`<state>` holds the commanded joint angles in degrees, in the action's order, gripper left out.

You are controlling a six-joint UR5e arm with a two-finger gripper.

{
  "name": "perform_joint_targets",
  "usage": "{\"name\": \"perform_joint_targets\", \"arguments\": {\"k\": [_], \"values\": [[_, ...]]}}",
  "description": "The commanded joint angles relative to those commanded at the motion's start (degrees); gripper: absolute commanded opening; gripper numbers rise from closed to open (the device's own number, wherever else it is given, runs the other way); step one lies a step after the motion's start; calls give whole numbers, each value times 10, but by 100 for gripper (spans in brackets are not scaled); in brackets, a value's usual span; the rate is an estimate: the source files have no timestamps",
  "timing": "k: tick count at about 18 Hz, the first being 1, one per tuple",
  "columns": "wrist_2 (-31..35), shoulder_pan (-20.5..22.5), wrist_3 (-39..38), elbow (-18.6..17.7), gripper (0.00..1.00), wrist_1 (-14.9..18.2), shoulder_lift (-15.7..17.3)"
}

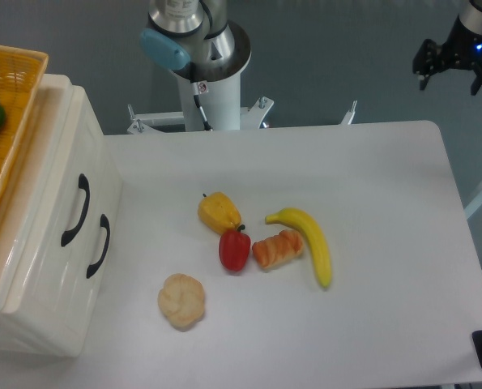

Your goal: Slide the top white drawer open

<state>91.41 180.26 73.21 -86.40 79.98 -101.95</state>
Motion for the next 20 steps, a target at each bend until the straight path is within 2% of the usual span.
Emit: {"name": "perform_joint_targets", "arguments": {"k": [10,14,17,20], "values": [[-3,-1,-5,-6,100,-7,-1],[-4,-2,-4,-17,100,-31,-2],[-5,-4,-5,-44,100,-70,-1],[-15,-4,-4,-56,100,-78,-1]]}}
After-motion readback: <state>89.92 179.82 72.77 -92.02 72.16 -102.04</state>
